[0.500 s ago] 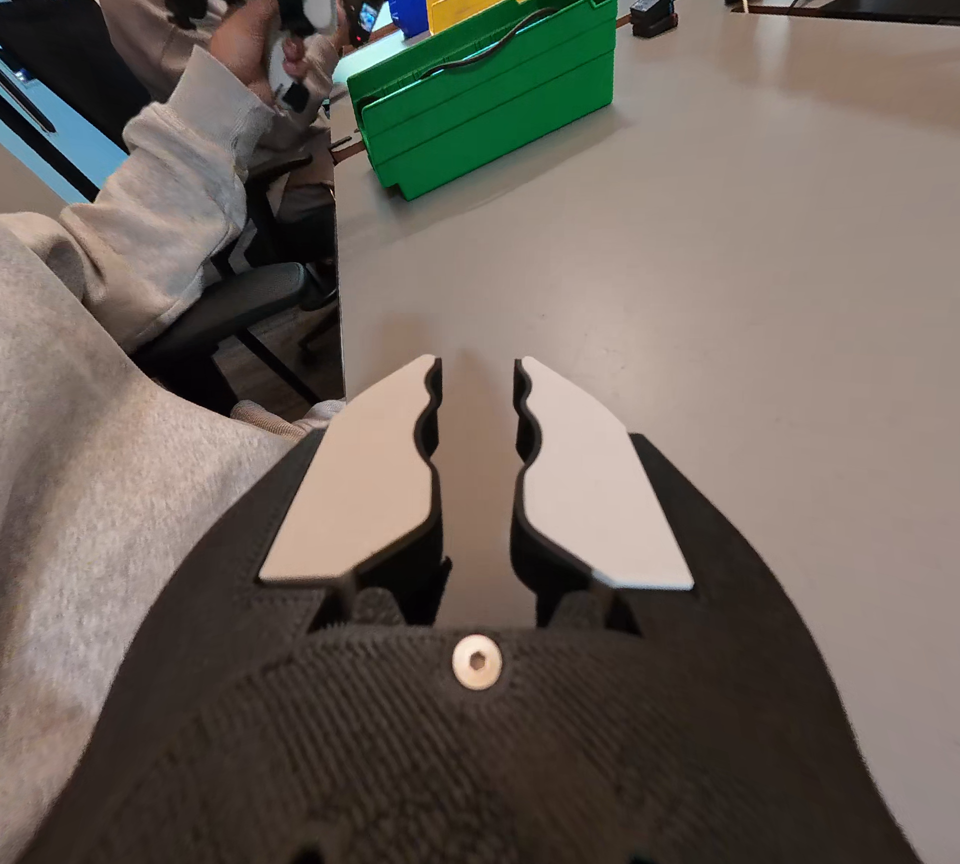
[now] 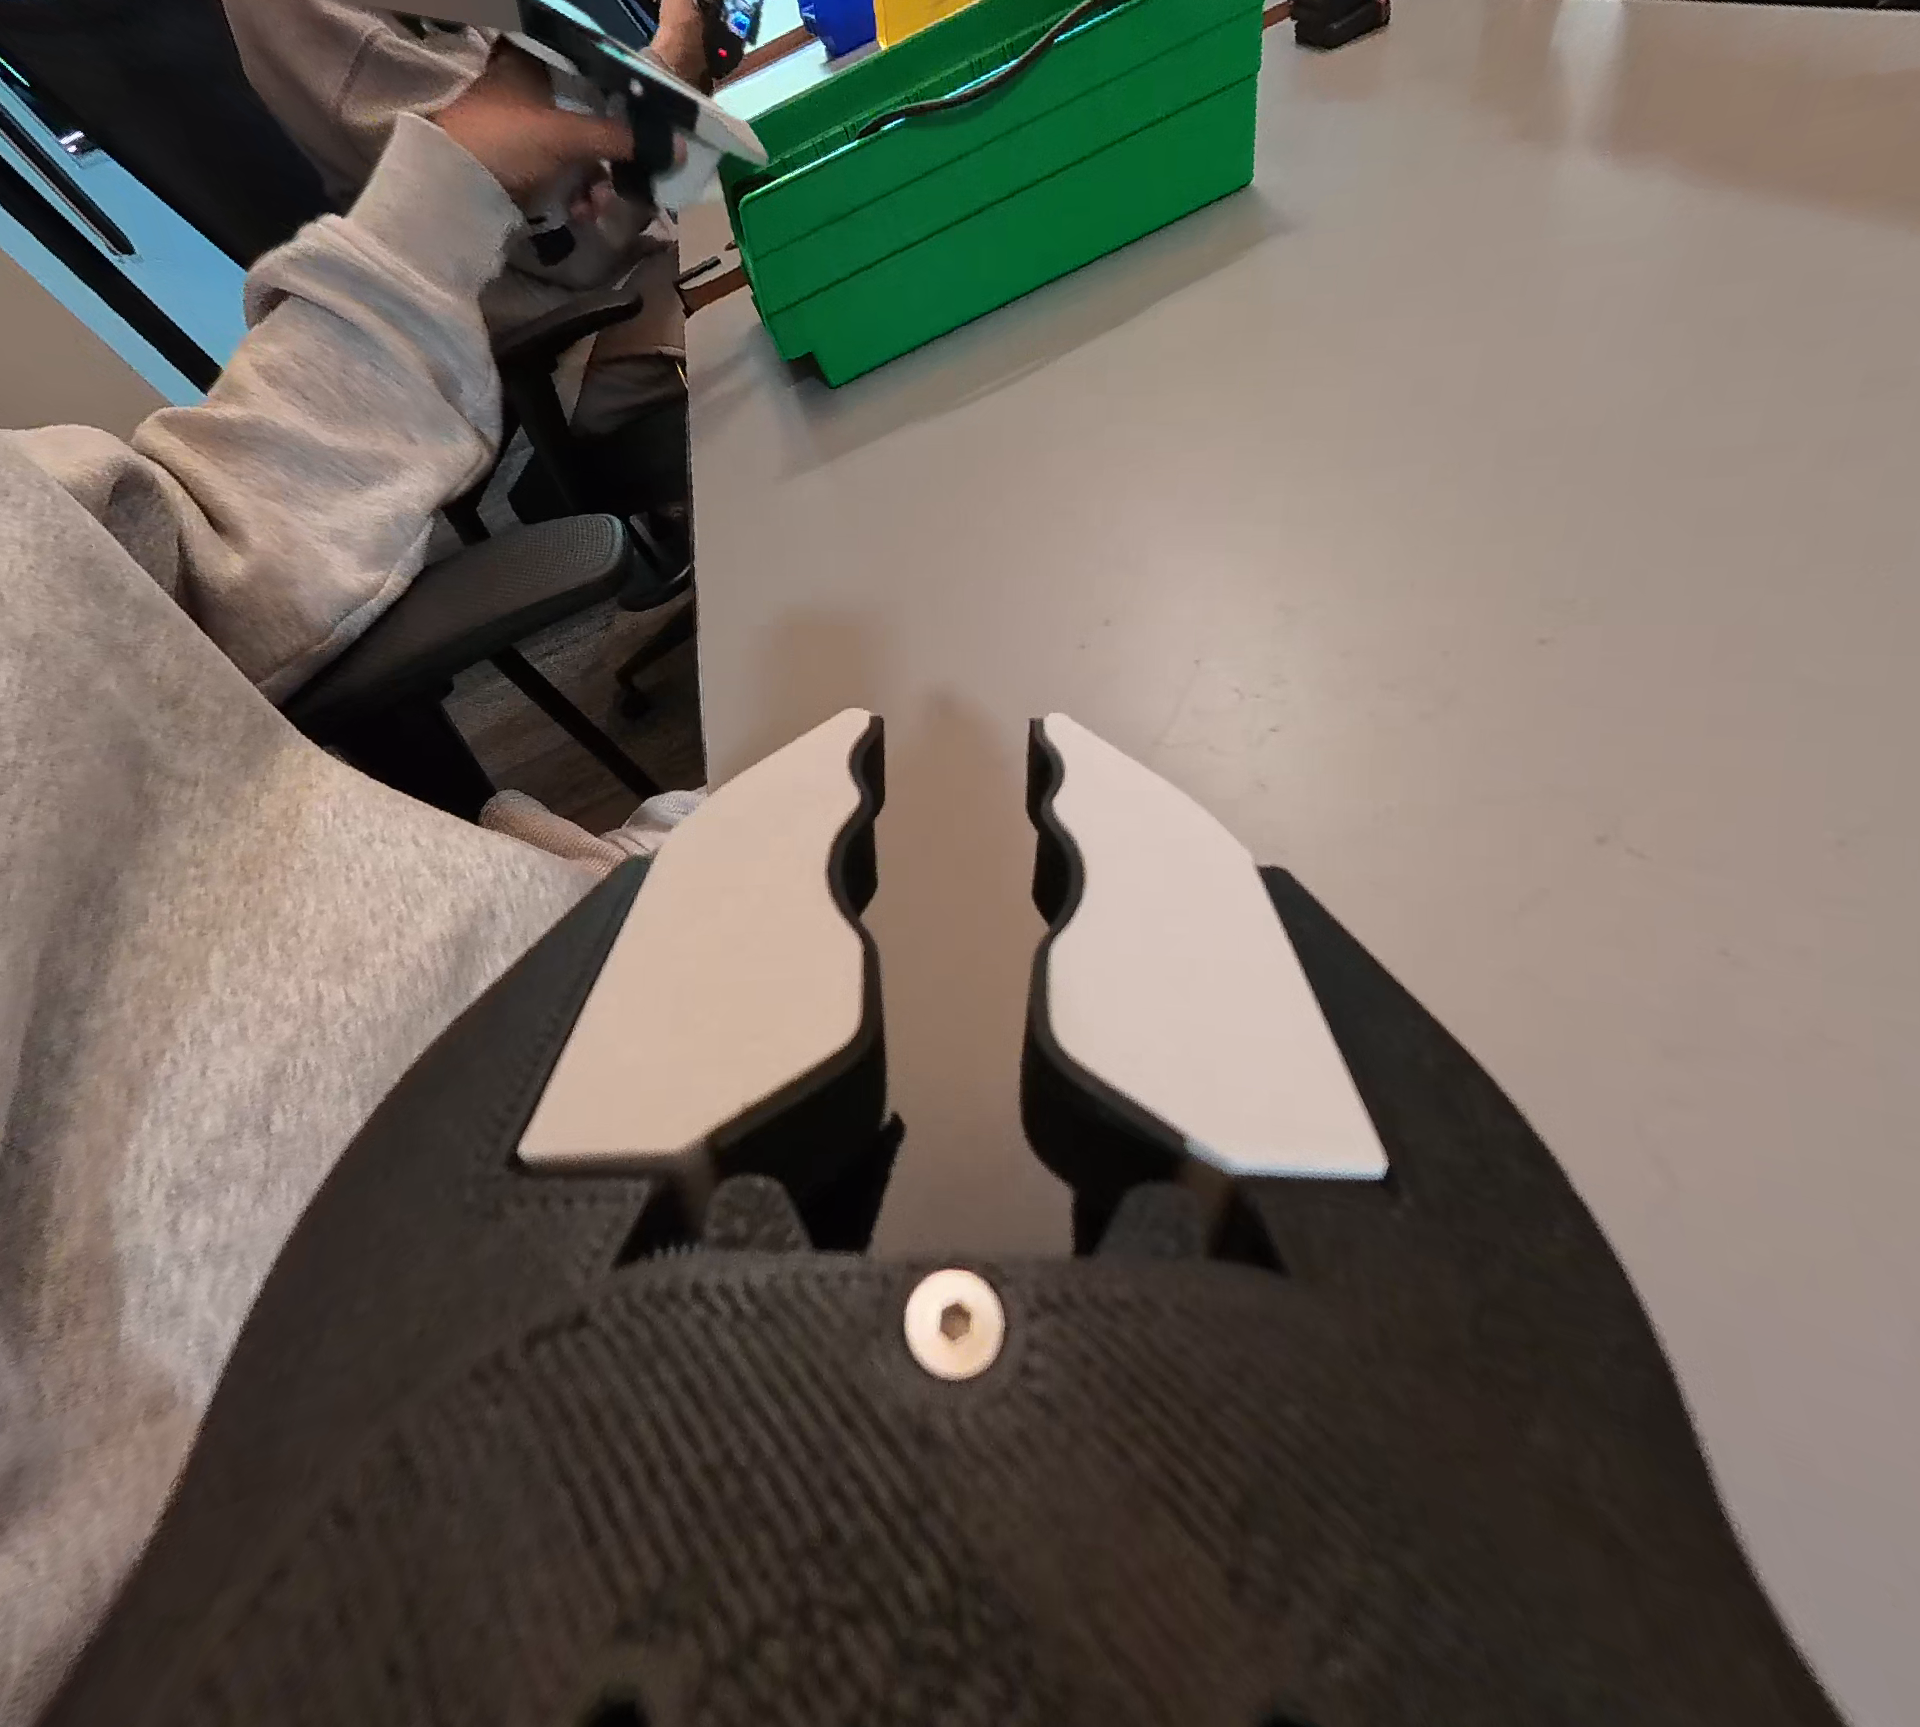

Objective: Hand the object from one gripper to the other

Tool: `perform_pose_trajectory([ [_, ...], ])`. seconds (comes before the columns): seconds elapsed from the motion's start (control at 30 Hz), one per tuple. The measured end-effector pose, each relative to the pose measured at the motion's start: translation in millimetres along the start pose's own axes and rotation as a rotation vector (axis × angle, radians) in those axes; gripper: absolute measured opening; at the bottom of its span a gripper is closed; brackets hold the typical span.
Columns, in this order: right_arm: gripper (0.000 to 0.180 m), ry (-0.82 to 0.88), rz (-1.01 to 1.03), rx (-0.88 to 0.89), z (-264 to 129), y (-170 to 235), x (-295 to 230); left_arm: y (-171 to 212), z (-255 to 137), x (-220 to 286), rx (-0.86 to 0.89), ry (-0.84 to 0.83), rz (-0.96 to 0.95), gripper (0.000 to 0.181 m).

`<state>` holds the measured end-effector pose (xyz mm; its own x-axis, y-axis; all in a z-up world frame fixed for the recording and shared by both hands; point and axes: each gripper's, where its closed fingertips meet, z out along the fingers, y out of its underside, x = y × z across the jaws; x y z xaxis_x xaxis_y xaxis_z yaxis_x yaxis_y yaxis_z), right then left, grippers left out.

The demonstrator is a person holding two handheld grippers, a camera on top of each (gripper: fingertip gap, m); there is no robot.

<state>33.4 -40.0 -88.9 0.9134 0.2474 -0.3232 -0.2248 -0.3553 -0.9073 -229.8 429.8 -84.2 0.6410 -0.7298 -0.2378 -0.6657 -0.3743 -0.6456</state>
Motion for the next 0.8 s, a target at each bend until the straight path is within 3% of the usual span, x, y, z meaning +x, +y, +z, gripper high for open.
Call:
perform_pose_trajectory([
  [0.3,0.027,-0.006,-0.007,0.000,-0.8,-0.4,-2.3,8.0,14.4,-18.9,-0.205,-0.530,0.494,0.042],
  [0.4,0.027,-0.009,-0.003,0.002,-1.1,-0.6,-2.1,11.6,18.7,-19.2,-0.219,-0.538,0.507,0.039],
  [0.57,0.027,-0.018,0.015,0.009,-1.1,-1.2,-1.4,10.3,10.6,-32.6,-0.200,-0.584,0.512,0.003],
  [0.8,0.027,-0.021,0.027,0.017,-1.0,-2.1,-1.1,-29.7,-24.8,-26.6,0.066,-0.513,0.385,0.003],
])
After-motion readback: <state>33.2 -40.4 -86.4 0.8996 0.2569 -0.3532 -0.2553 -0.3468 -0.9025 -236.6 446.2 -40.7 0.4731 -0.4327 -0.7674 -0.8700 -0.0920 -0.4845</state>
